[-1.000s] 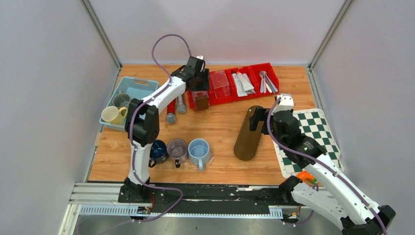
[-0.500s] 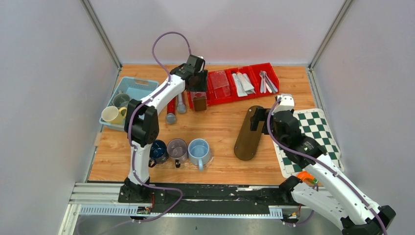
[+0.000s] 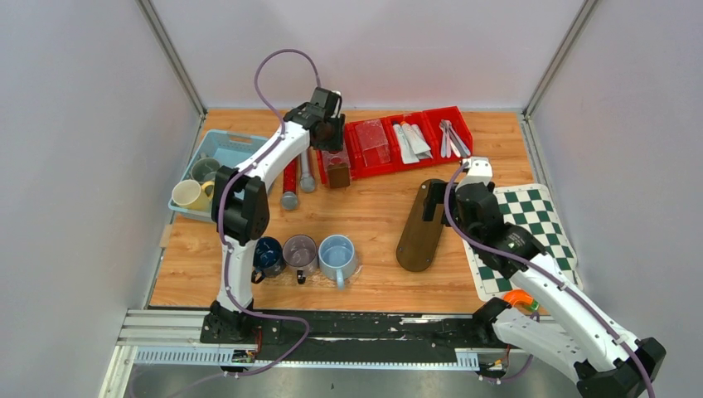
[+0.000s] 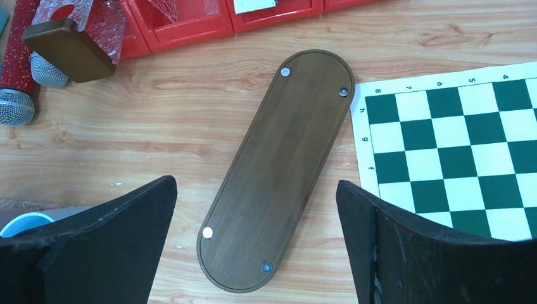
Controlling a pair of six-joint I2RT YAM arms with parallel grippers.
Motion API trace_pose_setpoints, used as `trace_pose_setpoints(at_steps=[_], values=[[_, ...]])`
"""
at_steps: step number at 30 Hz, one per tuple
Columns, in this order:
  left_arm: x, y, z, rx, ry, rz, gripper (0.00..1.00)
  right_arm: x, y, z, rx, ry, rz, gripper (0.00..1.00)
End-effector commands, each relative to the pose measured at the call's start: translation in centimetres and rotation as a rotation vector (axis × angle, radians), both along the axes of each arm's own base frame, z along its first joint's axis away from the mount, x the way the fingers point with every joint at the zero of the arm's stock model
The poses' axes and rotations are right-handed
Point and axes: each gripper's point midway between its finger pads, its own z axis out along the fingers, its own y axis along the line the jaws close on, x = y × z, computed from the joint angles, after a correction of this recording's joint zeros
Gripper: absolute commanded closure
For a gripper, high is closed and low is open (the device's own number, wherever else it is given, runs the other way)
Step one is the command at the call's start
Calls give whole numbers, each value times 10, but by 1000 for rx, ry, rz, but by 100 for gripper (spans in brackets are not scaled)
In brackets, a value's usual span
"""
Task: Prepare toiletry sets of a toothbrush and toothpaste on the tray
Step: Pick up the toothpaste holder from the storage box.
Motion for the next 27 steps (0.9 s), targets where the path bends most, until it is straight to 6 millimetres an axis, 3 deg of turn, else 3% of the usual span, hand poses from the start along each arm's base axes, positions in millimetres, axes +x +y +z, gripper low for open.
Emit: trace_pose_setpoints(at_steps=[1, 4, 13, 27], values=[[6, -4, 0, 18, -8, -44, 52, 8, -2, 24, 3, -53, -14, 0], [7, -3, 1, 43, -19, -101, 53, 8, -2, 24, -3, -53, -16, 0], [3, 3, 13, 150, -108, -562, 55, 8, -4, 25, -20, -52, -17, 0], [-29, 12, -23, 210, 24, -1000, 53, 12, -2, 27, -32, -29, -20, 0]])
